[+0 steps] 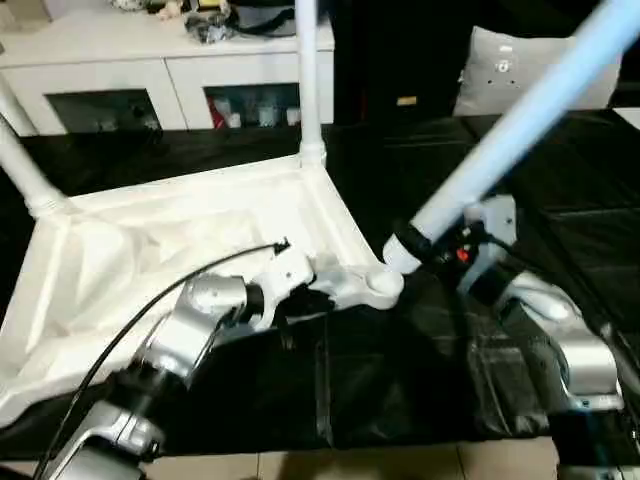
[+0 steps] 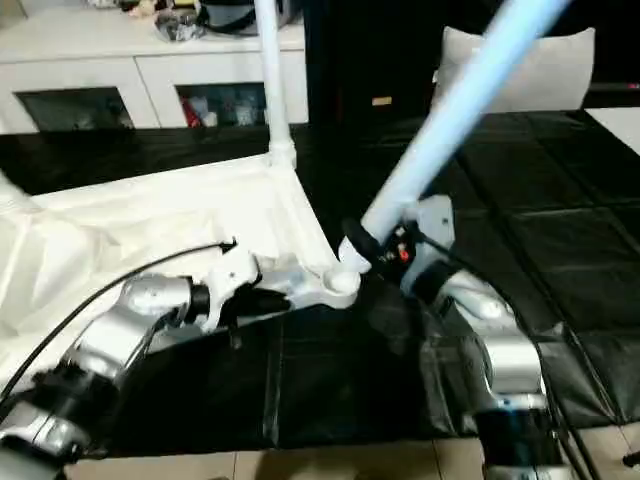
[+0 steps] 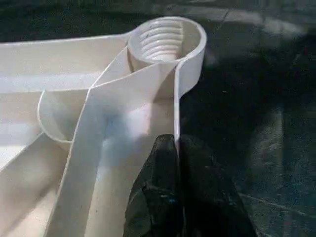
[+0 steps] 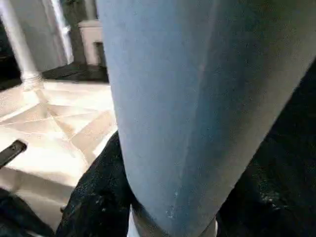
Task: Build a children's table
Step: Rotate table base, then insert table leg to table base
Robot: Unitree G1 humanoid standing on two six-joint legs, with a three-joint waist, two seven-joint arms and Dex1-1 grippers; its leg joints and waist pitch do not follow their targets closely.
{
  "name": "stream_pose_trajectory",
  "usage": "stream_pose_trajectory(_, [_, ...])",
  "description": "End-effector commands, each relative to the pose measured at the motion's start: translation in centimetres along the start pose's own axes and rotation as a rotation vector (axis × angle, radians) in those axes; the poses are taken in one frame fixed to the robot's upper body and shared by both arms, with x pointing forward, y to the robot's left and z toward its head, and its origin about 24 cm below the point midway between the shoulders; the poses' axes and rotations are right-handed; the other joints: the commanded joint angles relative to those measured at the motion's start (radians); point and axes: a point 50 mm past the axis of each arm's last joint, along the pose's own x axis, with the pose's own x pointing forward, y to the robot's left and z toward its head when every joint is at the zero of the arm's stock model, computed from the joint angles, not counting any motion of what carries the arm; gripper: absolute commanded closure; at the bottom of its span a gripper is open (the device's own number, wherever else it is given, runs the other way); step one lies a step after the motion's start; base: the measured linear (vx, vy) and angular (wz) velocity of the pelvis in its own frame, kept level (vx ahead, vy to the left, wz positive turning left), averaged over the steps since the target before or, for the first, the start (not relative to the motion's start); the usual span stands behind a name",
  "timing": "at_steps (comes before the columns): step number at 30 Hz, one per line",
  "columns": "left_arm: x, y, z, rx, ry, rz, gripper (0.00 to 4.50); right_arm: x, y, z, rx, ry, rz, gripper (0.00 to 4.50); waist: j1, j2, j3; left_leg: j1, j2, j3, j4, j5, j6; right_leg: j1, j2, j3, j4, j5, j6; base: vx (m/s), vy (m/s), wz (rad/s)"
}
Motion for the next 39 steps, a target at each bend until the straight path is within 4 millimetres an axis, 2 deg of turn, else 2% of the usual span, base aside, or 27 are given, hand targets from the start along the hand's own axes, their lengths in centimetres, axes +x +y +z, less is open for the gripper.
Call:
stream_pose_trajectory(1, [0.0,-0.7,-1.8,-0.027,0.083,-0.033,4.5,0.5,0.5,0.2,-0.011,0.019,0.072,2.63,0.017,-0.016,-0.058,-0.001,0.054,-0.016,-0.068,-0.086,0.072,0.041,-0.073,0.035,-0.079,-0.036,-0.236,0.0,0.0,0.0])
stream_pose_trajectory(2, [0.1,-0.6,-1.7,-0.048,0.079,-0.025,4.5,0.7,0.7,0.2,-0.023,0.03,0.107,2.63,0.022,-0.019,-0.063,-0.002,0.052,-0.014,-0.063,-0.047,0.087,0.046,-0.073,0.034,-0.07,0.054,-0.249,0.0,0.0,0.0])
stream_pose_trajectory(3, [0.1,-0.6,-1.7,-0.048,0.079,-0.025,4.5,0.7,0.7,0.2,-0.023,0.03,0.107,2.63,0.024,-0.018,-0.063,-0.001,0.051,-0.012,-0.062,-0.039,0.095,0.046,-0.072,0.034,-0.068,0.087,-0.257,0.0,0.0,0.0])
stream_pose_trajectory(4, [0.1,-0.4,-1.6,-0.07,0.075,-0.014,4.23,0.8,0.8,0.2,-0.032,0.042,0.136,2.63,0.028,-0.018,-0.061,-0.002,0.051,-0.011,-0.061,-0.034,0.104,0.046,-0.074,0.034,-0.067,0.117,-0.265,0.0,0.0,0.0])
stream_pose_trajectory(5, [0.1,-0.2,-1.5,-0.109,0.063,-0.002,4.23,0.9,1.0,0.1,-0.041,0.058,0.167,2.63,0.029,-0.019,-0.061,-0.001,0.051,-0.009,-0.061,-0.047,0.105,0.047,-0.074,0.033,-0.068,0.111,-0.272,0.0,0.0,0.0])
stream_pose_trajectory(7, [0.1,0.1,-1.4,-0.105,0.065,-0.002,3.88,1.1,1.1,-0.1,-0.045,0.073,0.19,2.63,0.032,-0.02,-0.056,0.002,0.051,-0.008,-0.064,-0.089,0.096,0.045,-0.076,0.033,-0.076,0.037,-0.274,0.0,0.0,0.0])
stream_pose_trajectory(8, [-0.1,0.2,-1.5,-0.081,0.079,-0.001,3.88,1.3,1.2,-0.1,-0.048,0.076,0.202,2.63,0.032,-0.021,-0.053,0.004,0.053,-0.009,-0.068,-0.121,0.081,0.044,-0.077,0.033,-0.082,-0.029,-0.268,0.0,0.0,0.0])
stream_pose_trajectory(12, [-0.3,0.6,-1.6,-0.061,0.091,-0.001,3.79,1.9,1.3,0.1,-0.059,0.08,0.235,2.63,0.029,-0.021,-0.048,0.007,0.056,-0.011,-0.076,-0.17,0.043,0.041,-0.078,0.036,-0.089,-0.146,-0.24,0.0,0.0,0.0])
stream_pose_trajectory(16, [-0.3,0.7,-1.3,-0.067,0.086,-0.025,3.79,2.2,1.2,0.3,-0.073,0.082,0.25,2.63,0.029,-0.019,-0.051,0.006,0.054,-0.009,-0.074,-0.153,0.038,0.041,-0.077,0.038,-0.087,-0.111,-0.242,0.0,0.0,0.0])
stream_pose_trajectory(20, [-0.3,0.8,-1.4,-0.058,0.107,-0.057,3.79,2.3,1.0,0.2,-0.098,0.108,0.263,2.63,0.033,-0.015,-0.057,0.005,0.054,-0.008,-0.068,-0.101,0.054,0.044,-0.077,0.036,-0.078,-0.007,-0.261,0.0,0.0,0.0])
stream_pose_trajectory(22, [-0.1,0.7,-1.6,-0.045,0.131,-0.078,3.79,2.3,0.6,0.1,-0.108,0.135,0.253,2.63,0.032,-0.017,-0.056,0.004,0.052,-0.006,-0.067,-0.099,0.06,0.045,-0.075,0.035,-0.078,0.007,-0.266,0.0,0.0,0.0])
stream_pose_trajectory(28, [0.2,0.4,-1.8,-0.039,0.147,-0.107,3.79,2.2,0.4,0.2,-0.105,0.155,0.267,2.63,0.032,-0.018,-0.055,0.007,0.056,-0.006,-0.069,-0.121,0.054,0.046,-0.077,0.036,-0.081,-0.033,-0.266,0.0,0.0,0.0])
stream_pose_trajectory(29, [0.3,0.4,-1.8,-0.039,0.146,-0.106,3.98,2.1,0.4,0.2,-0.104,0.16,0.27,2.63,0.032,-0.018,-0.055,0.006,0.055,-0.006,-0.069,-0.119,0.054,0.047,-0.077,0.037,-0.08,-0.03,-0.267,0.0,0.0,0.0])
stream_pose_trajectory(31, [0.3,0.6,-1.7,-0.041,0.138,-0.094,3.98,2.0,0.3,0.0,-0.102,0.182,0.276,2.63,0.033,-0.016,-0.055,0.006,0.055,-0.006,-0.068,-0.119,0.056,0.046,-0.077,0.036,-0.081,-0.028,-0.269,0.0,0.0,0.0])
stream_pose_trajectory(32, [0.3,0.7,-1.7,-0.043,0.135,-0.092,4.19,2.0,0.3,-0.1,-0.102,0.191,0.276,2.63,0.033,-0.017,-0.054,0.007,0.056,-0.006,-0.069,-0.121,0.056,0.046,-0.076,0.036,-0.081,-0.029,-0.27,0.0,0.0,0.0])
stream_pose_trajectory(33, [0.3,0.7,-1.7,-0.043,0.135,-0.092,4.19,2.0,0.3,-0.1,-0.103,0.193,0.276,2.63,0.033,-0.017,-0.054,0.006,0.055,-0.006,-0.069,-0.123,0.057,0.046,-0.076,0.036,-0.081,-0.031,-0.27,0.0,0.0,0.0])
stream_pose_trajectory(37, [0.3,0.6,-1.7,-0.035,0.117,-0.105,4.47,1.9,-0.3,-0.3,-0.086,0.236,0.261,2.63,0.033,-0.017,-0.05,0.01,0.057,-0.006,-0.073,-0.17,0.039,0.043,-0.078,0.037,-0.089,-0.12,-0.262,0.0,0.0,0.0])
stream_pose_trajectory(39, [0.2,0.6,-1.7,-0.031,0.114,-0.112,4.47,1.9,-0.4,-0.3,-0.076,0.245,0.263,2.63,0.034,-0.019,-0.05,0.01,0.056,-0.006,-0.073,-0.168,0.036,0.043,-0.077,0.038,-0.09,-0.129,-0.257,0.0,0.0,0.0])
